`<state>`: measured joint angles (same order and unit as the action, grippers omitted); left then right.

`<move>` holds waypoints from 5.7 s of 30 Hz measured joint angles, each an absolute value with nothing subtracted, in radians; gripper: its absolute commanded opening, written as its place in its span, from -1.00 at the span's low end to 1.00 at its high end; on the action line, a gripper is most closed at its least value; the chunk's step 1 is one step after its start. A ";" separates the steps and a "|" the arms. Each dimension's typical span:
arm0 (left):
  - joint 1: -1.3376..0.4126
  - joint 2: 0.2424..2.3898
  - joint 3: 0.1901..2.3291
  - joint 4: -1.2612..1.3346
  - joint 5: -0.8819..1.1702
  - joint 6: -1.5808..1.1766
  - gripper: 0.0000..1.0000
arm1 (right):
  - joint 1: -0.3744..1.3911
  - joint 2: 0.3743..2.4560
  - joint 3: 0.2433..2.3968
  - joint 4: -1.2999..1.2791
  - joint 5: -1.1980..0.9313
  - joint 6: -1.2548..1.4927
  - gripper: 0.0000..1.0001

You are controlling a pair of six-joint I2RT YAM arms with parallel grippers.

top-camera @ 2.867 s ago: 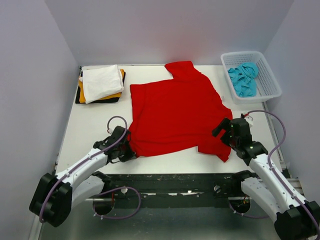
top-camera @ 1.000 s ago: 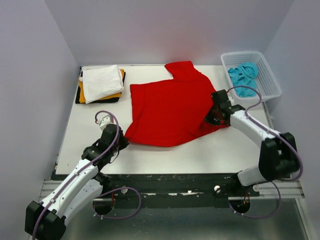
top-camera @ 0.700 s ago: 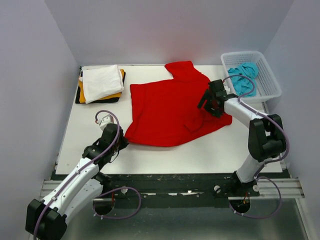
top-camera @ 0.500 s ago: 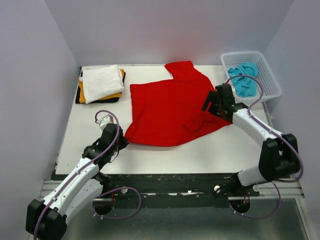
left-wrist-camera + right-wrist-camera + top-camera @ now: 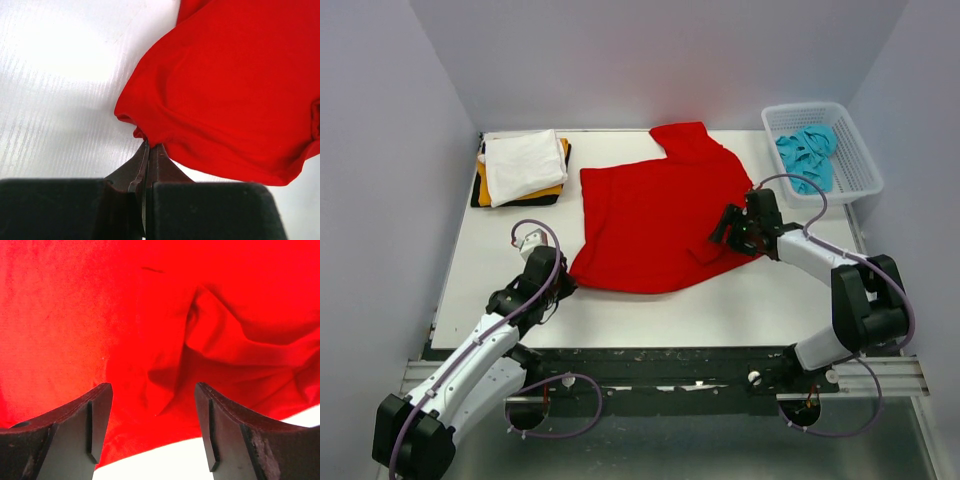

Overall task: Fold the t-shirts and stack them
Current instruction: Flatten out the tshirt, then fold the flattened tshirt in 1/3 of the way

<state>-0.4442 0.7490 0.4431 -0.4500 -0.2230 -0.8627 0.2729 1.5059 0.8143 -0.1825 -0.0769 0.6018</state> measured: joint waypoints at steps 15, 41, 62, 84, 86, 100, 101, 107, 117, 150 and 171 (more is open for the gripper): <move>-0.440 0.748 0.443 -0.450 -0.223 -0.861 -1.00 | 0.273 1.623 0.814 -0.034 -0.137 0.684 -0.04; -0.439 0.620 0.484 -0.499 -0.207 -0.861 -1.00 | 0.273 1.291 0.790 -0.015 -0.042 0.723 -0.99; -0.439 0.459 1.421 -0.534 0.022 -0.705 -1.00 | 0.273 0.806 1.665 -0.252 0.027 0.569 -0.99; -0.434 0.833 1.624 -0.591 -0.166 -0.579 -1.00 | 0.273 1.151 1.761 -0.174 0.302 0.338 -0.99; -0.409 0.920 1.527 -0.572 -0.247 -0.576 -1.00 | 0.273 1.205 1.625 -0.106 0.334 0.322 -0.99; -0.136 1.825 1.508 -0.545 -0.159 -0.613 -1.00 | 0.273 1.794 1.251 0.188 0.289 0.344 -0.99; -0.129 1.866 1.532 -0.545 -0.139 -0.613 -1.00 | 0.273 1.834 1.263 0.196 0.282 0.348 -0.99; -0.092 1.978 1.623 -0.569 -0.044 -0.614 -1.00 | 0.273 2.006 1.373 0.207 0.272 0.359 -0.99; -0.076 1.960 1.588 -0.556 0.015 -0.609 -1.00 | 0.273 1.956 1.393 0.085 0.272 0.416 -0.99; -0.076 1.285 0.873 -0.452 -0.019 -0.664 -1.00 | 0.287 0.974 0.776 -0.657 0.050 0.709 -0.86; -0.073 1.082 0.814 -0.487 -0.019 -0.722 0.97 | 0.289 0.959 0.657 -0.469 -0.117 0.681 1.00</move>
